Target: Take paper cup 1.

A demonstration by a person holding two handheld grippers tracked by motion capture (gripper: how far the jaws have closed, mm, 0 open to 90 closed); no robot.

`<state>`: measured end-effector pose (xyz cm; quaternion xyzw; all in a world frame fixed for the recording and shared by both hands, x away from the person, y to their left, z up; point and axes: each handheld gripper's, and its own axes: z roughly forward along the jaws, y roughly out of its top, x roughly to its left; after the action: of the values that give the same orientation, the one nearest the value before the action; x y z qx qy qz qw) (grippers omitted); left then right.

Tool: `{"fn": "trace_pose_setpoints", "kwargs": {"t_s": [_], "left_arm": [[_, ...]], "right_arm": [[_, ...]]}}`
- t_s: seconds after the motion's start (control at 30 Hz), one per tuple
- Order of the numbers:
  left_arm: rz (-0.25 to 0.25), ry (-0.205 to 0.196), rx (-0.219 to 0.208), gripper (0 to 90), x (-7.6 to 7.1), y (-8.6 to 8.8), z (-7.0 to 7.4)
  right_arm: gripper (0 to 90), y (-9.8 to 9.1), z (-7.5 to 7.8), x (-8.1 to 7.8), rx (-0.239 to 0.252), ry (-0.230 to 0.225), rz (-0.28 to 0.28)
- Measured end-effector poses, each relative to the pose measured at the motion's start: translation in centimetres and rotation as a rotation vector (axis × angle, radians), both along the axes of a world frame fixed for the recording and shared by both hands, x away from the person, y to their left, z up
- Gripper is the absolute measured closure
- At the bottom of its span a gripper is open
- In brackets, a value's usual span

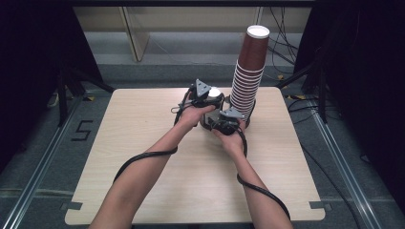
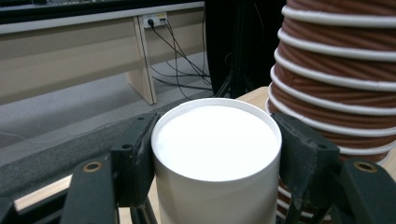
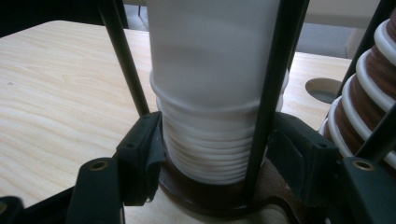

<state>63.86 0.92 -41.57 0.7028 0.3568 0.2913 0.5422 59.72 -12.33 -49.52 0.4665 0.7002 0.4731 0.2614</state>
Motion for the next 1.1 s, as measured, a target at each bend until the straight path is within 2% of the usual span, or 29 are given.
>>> {"fn": "trace_pose_setpoints", "kwargs": {"t_s": [0.2, 0.4, 0.53, 0.6, 0.63, 0.67, 0.7, 0.73, 0.8, 0.83, 0.87, 0.93, 0.97, 1.1], "left_arm": [[0.000, -0.017, -0.009, 34.1, -0.4, 0.2, 0.9], [-0.001, -0.033, -0.018, 34.2, -0.9, 0.3, 1.9], [-0.003, -0.043, -0.017, 34.2, -1.1, 0.4, 2.5], [-0.004, -0.050, -0.018, 34.2, -1.2, 0.5, 2.9], [-0.009, -0.062, -0.019, 34.2, -1.4, 0.6, 3.4], [-0.010, -0.072, -0.020, 34.2, -1.5, 0.6, 3.7], [-0.012, -0.079, -0.021, 34.2, -1.7, 0.6, 4.0], [-0.016, -0.085, -0.028, 34.2, -1.8, 0.7, 4.3], [-0.020, -0.084, -0.034, 34.1, -2.0, 0.7, 4.6], [-0.026, -0.098, -0.024, 34.1, -2.3, 0.7, 5.2], [-0.030, -0.101, -0.025, 34.1, -2.5, 0.7, 5.4], [-0.031, -0.104, -0.024, 34.1, -2.6, 0.8, 5.7], [-0.031, -0.107, -0.029, 34.1, -2.9, 0.9, 6.1], [-0.024, -0.115, -0.027, 34.1, -3.4, 1.2, 6.8]], "right_arm": [[40.4, -0.1, 0.0, 0.0, -0.016, -0.004, -0.007], [40.6, -0.1, 0.0, 0.1, -0.010, -0.014, -0.005], [40.6, -0.1, 0.1, 0.0, -0.019, -0.005, -0.008], [40.6, 0.0, 0.1, 0.1, -0.011, -0.018, -0.009], [39.7, -0.1, 0.1, 0.0, -0.032, -0.026, -0.015], [38.9, -0.2, 0.3, -0.1, -0.030, -0.012, -0.005], [38.1, -0.2, 0.2, -0.1, -0.032, -0.026, 0.005], [37.4, -0.1, 0.3, -0.3, -0.024, -0.018, -0.002], [36.6, -0.1, 0.2, -0.4, -0.037, -0.030, 0.003], [35.3, -0.3, 0.1, -0.5, -0.066, -0.045, 0.020], [34.9, -0.3, 0.2, -0.9, -0.049, -0.025, -0.002], [34.2, -0.7, 0.3, -1.1, -0.069, -0.031, 0.004], [34.0, -0.6, 0.3, -1.3, -0.053, -0.029, 0.000], [33.0, -1.0, 0.8, -1.9, -0.059, -0.047, 0.023]]}}
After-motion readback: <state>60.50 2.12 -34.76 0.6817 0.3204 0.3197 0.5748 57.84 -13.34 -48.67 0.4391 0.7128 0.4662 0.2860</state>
